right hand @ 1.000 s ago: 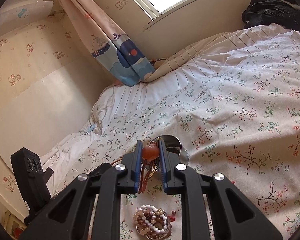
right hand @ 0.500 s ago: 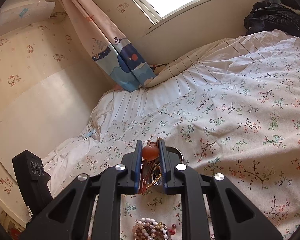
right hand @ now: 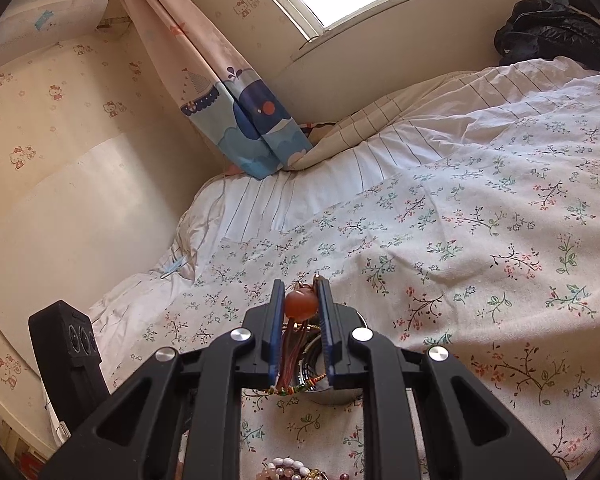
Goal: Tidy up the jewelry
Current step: 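Carry the gold bracelet in the left tool and beaded bracelet in the right tool over the tin, then open the left tool over the tin while the right tool releases the beaded bracelet inside, then move both open tools back toward the jewelry dish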
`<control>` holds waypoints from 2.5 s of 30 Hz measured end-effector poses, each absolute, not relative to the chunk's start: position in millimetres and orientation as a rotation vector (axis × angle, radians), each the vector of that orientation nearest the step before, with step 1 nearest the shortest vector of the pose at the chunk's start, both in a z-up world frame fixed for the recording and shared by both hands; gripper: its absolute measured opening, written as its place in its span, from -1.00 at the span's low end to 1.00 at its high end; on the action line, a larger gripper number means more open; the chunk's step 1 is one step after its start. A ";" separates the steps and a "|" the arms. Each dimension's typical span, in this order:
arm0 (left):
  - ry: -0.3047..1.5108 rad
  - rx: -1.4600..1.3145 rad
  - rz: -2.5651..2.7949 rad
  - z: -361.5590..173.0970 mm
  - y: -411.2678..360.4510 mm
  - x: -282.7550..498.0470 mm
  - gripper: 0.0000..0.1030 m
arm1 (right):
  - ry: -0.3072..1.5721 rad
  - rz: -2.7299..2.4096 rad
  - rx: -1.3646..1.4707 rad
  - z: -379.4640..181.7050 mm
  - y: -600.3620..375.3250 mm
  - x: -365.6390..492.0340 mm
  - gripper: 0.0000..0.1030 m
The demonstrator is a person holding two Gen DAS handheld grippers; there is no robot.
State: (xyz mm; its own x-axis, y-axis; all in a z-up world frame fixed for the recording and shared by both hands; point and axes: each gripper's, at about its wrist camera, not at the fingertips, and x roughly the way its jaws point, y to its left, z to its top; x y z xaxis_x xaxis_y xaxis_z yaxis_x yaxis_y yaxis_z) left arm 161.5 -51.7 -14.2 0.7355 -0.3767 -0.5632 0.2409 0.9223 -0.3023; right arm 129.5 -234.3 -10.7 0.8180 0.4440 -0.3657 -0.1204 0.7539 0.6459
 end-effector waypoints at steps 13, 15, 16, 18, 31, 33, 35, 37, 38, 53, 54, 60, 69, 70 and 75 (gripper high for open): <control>0.686 -0.212 -0.341 -26.2 -55.9 177.3 -0.94 | 0.548 0.334 0.643 -17.6 -228.2 149.0 -0.66; 0.688 -0.211 -0.343 -27.3 -56.6 179.0 -0.94 | 0.552 0.337 0.640 -18.6 -226.9 152.1 -0.66; 0.688 -0.210 -0.343 -27.8 -56.9 179.7 -0.94 | 0.555 0.337 0.638 -19.2 -225.7 153.4 -0.66; 0.692 -0.211 -0.344 -29.3 -56.9 182.1 -0.94 | 0.560 0.339 0.635 -20.7 -224.0 156.3 -0.66; 0.752 -0.224 -0.282 -42.0 -46.9 196.3 -0.51 | 0.582 0.340 0.633 -28.1 -218.5 169.1 -0.66; 0.742 -0.237 -0.249 -41.2 -41.1 196.5 -0.46 | 0.588 0.346 0.642 -30.1 -217.8 171.3 -0.66; 0.721 -0.265 -0.217 -37.4 -32.0 195.5 -0.39 | 0.596 0.363 0.660 -33.3 -215.6 174.7 -0.66; 0.699 -0.292 -0.183 -34.0 -22.9 194.5 -0.31 | 0.622 0.402 0.684 -39.4 -211.9 180.2 -0.65; 0.690 -0.305 -0.168 -32.9 -18.6 193.8 -0.27 | 0.658 0.405 0.670 -43.1 -207.3 185.0 -0.62; 0.667 -0.244 -0.112 -27.7 -21.4 189.8 0.29 | 0.694 0.287 0.616 -53.2 -211.4 183.4 0.06; 0.669 -0.235 -0.104 -28.2 -22.2 189.2 0.35 | 0.696 0.273 0.601 -53.0 -211.0 182.0 0.10; 0.683 -0.131 -0.045 -30.3 -30.6 178.5 0.56 | 0.750 0.177 0.528 -57.0 -215.4 165.3 0.41; 0.701 0.002 -0.038 -24.0 -33.9 138.0 0.73 | 0.828 0.043 0.455 -58.4 -239.7 112.0 0.65; 0.700 0.021 -0.036 -23.2 -33.4 131.6 0.73 | 0.836 0.038 0.458 -59.0 -241.7 106.0 0.66; 0.717 0.049 -0.034 -20.6 -22.3 101.8 0.79 | 0.888 0.039 0.441 -62.4 -236.2 81.4 0.67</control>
State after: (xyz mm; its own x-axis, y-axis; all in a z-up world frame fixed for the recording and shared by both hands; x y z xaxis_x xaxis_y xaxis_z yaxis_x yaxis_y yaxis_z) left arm 101.8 -22.3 -20.6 0.7536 -0.0144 -0.6572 0.0479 0.9983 0.0332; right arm 81.4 -236.2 -62.4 0.6360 0.2131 -0.7417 0.1477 0.9098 0.3880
